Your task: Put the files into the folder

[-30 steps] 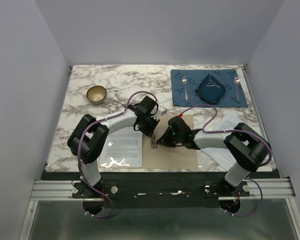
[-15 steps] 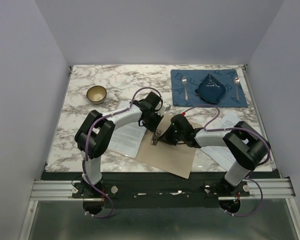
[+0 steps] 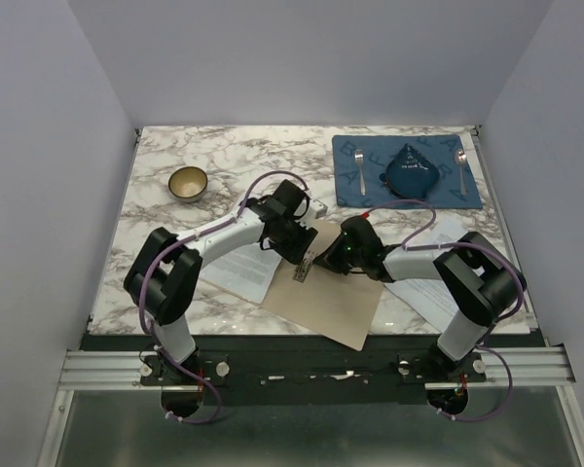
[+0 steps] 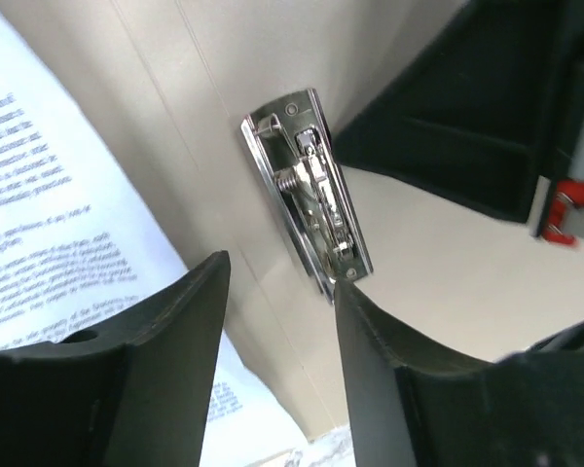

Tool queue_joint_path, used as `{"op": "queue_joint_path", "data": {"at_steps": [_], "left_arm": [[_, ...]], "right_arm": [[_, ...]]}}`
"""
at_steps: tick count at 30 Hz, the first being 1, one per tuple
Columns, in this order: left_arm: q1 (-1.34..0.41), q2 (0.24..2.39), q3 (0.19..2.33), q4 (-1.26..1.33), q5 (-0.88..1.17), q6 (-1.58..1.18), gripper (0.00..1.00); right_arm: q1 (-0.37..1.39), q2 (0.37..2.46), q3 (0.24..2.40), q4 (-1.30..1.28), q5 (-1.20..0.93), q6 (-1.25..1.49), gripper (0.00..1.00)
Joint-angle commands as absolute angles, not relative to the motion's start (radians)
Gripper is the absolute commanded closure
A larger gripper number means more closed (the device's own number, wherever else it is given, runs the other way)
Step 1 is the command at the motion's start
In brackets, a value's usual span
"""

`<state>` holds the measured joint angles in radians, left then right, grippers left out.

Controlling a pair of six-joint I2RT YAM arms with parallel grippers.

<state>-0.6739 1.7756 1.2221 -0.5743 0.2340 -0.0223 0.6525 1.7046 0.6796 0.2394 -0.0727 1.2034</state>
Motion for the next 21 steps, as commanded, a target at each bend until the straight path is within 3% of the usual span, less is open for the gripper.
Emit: {"op": "queue_joint_path", "data": {"at_steps": [1,4,8,11,21], "left_arm": [[-0.670,1.677,1.172,-0.611,0.250,0.024,0.39],[-0.669,1.681,1.128,-0.594,0.261,0.032,0.39],[-0.670,1.707,1.082,-0.540,0.258,0.040,0.43],[-0.669,1.724,1.055,-0.515,0.259,0.044,0.47],[-0.666,1.721,1.045,-0.454,0.333,0.034,0.51]], "right_arm": [[0.641,1.807,0.624,-0.009,0.031,1.124,0.91],[0.641,1.796,0.634,0.018,0.029,1.118,0.88],[0.643,1.746,0.635,0.003,0.029,1.106,0.75],[0.643,1.721,0.626,-0.029,0.029,1.104,0.70],[0.644,1.769,0.672,-0.043,0.026,1.104,0.83]]}}
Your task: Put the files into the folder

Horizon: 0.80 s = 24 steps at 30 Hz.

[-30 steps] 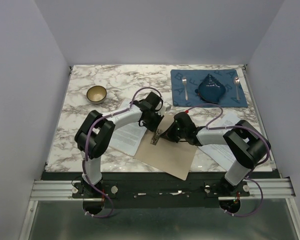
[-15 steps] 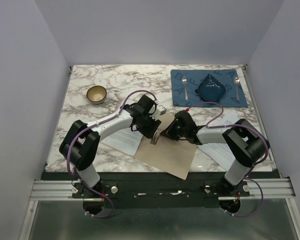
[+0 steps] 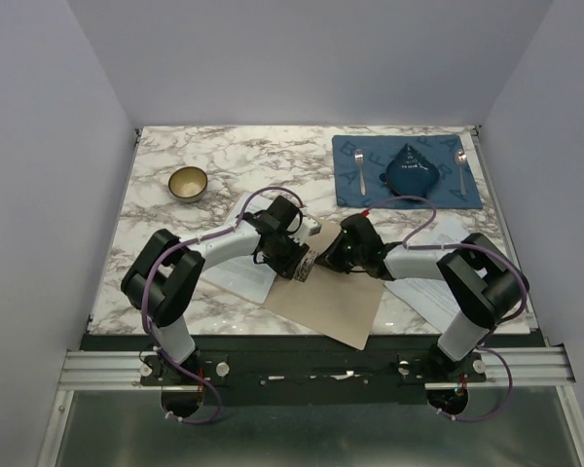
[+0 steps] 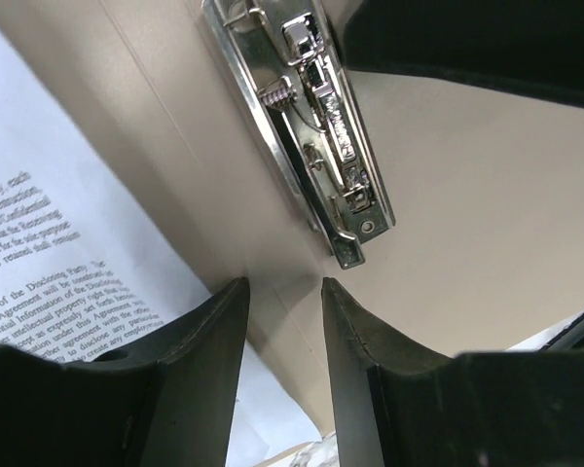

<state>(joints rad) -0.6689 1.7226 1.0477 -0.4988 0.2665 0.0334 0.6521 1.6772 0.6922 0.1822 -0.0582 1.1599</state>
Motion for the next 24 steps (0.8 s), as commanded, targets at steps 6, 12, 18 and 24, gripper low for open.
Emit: {"op": "queue_joint_path", "data": {"at_steps": [6,12,18,24], "left_arm": [[-0.669,1.752,1.063,-0.440,0.336,0.034,0.53],[-0.667,1.786,1.074,-0.423,0.330,0.034,0.54],[-0.652,1.753,1.086,-0.437,0.328,0.035,0.54],[-0.588,1.703,1.114,-0.489,0.380,0.017,0.49]], "right_arm": [[0.638,1.822,0.751,-0.075,0.048,1.065,0.85],[0.611,1.855,0.788,-0.095,0.043,1.039,0.89],[0.607,1.806,0.776,-0.104,0.046,1.035,0.90],[0.609,1.717,0.765,-0.104,0.031,1.026,0.83]]}}
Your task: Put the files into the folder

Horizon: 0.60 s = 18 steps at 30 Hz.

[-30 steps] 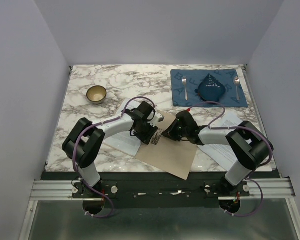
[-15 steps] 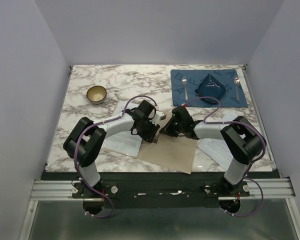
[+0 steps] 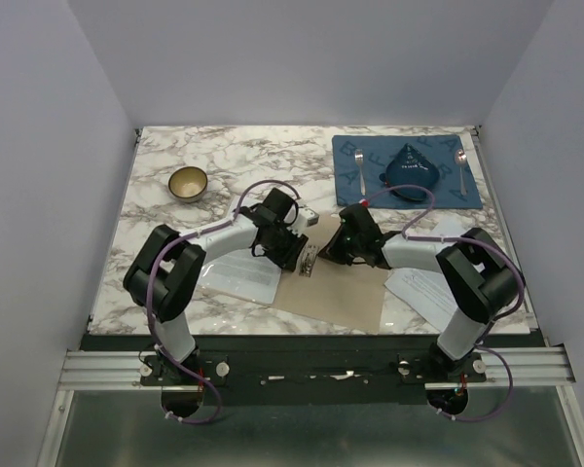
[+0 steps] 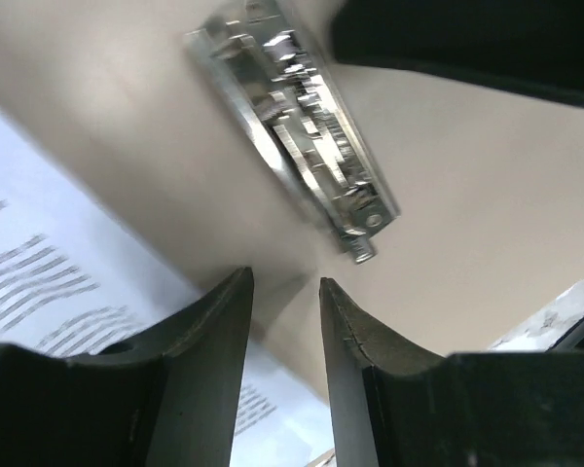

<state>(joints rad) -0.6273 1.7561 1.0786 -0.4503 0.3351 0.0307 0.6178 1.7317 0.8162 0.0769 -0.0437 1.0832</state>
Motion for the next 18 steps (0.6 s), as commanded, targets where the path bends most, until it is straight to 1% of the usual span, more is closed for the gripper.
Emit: {"op": "queue_joint_path", "data": {"at_steps": [1,5,6,8,9,11,16,18], "left_arm": [[-0.584,1.697,1.117,-0.494,0.380,0.012,0.48],[-0.584,1.661,1.115,-0.514,0.437,0.005,0.45],[-0.584,1.660,1.117,-0.517,0.442,0.003,0.46],[-0.584,1.652,1.118,-0.517,0.445,0.005,0.47],[-0.584,1.651,1.120,-0.517,0.451,-0.020,0.48],[-0.586,1.651,1.120,-0.517,0.456,-0.025,0.49],[-0.586,1.655,1.112,-0.522,0.465,-0.023,0.51],[-0.584,1.657,1.109,-0.519,0.472,-0.025,0.53]], "right_arm": [[0.609,1.704,0.761,-0.103,0.029,1.026,0.83],[0.614,1.655,0.733,-0.083,0.008,1.019,0.83],[0.618,1.637,0.729,-0.083,0.006,1.014,0.83],[0.633,1.612,0.719,-0.065,0.005,0.999,0.89],[0.638,1.599,0.715,-0.058,0.005,0.994,0.89],[0.646,1.556,0.707,-0.017,-0.027,0.965,0.90],[0.652,1.506,0.729,-0.021,-0.074,0.910,0.91],[0.653,1.505,0.716,-0.025,-0.083,0.919,0.93]]}}
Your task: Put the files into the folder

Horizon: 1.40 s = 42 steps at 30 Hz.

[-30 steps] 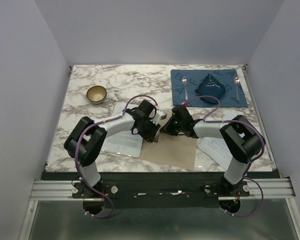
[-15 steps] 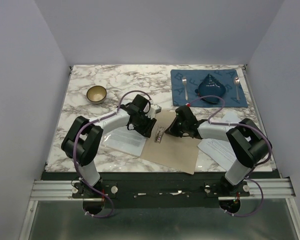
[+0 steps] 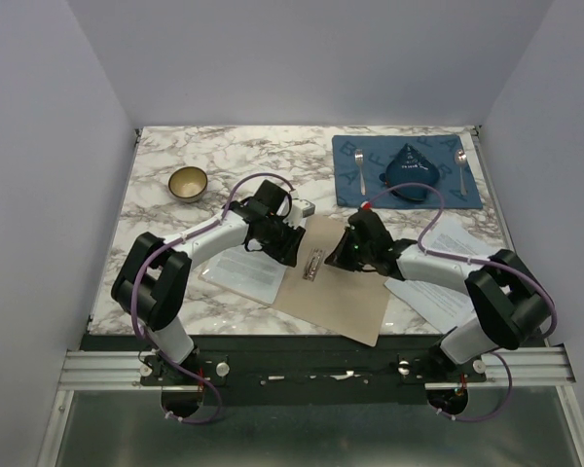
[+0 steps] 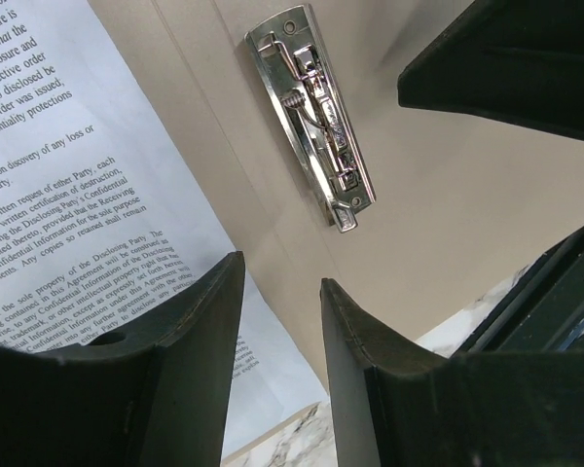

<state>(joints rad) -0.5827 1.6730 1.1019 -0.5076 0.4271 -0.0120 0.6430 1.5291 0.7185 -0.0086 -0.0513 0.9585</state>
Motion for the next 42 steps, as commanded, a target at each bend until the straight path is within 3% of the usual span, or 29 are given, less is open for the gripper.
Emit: {"op": "queue_joint_path", "data": {"at_steps": [1,20,24,28,42], "left_arm": [[-0.586,1.658,1.106,-0.517,0.483,-0.029,0.53],[-0.644,1.697,1.048,-0.414,0.443,-0.052,0.60],[-0.647,1.720,1.028,-0.374,0.417,-0.058,0.48],[-0.647,1.736,1.019,-0.353,0.385,-0.058,0.44],[-0.647,1.733,1.012,-0.295,0.353,-0.078,0.59]], "right_arm": [[0.657,1.508,0.712,-0.025,-0.092,0.934,0.94],[0.709,1.690,0.716,0.066,-0.107,1.032,0.98],[0.709,1.706,0.718,0.066,-0.103,1.028,0.99],[0.709,1.721,0.722,0.064,-0.095,1.014,1.00],[0.707,1.738,0.695,0.069,-0.097,1.017,1.00]]}}
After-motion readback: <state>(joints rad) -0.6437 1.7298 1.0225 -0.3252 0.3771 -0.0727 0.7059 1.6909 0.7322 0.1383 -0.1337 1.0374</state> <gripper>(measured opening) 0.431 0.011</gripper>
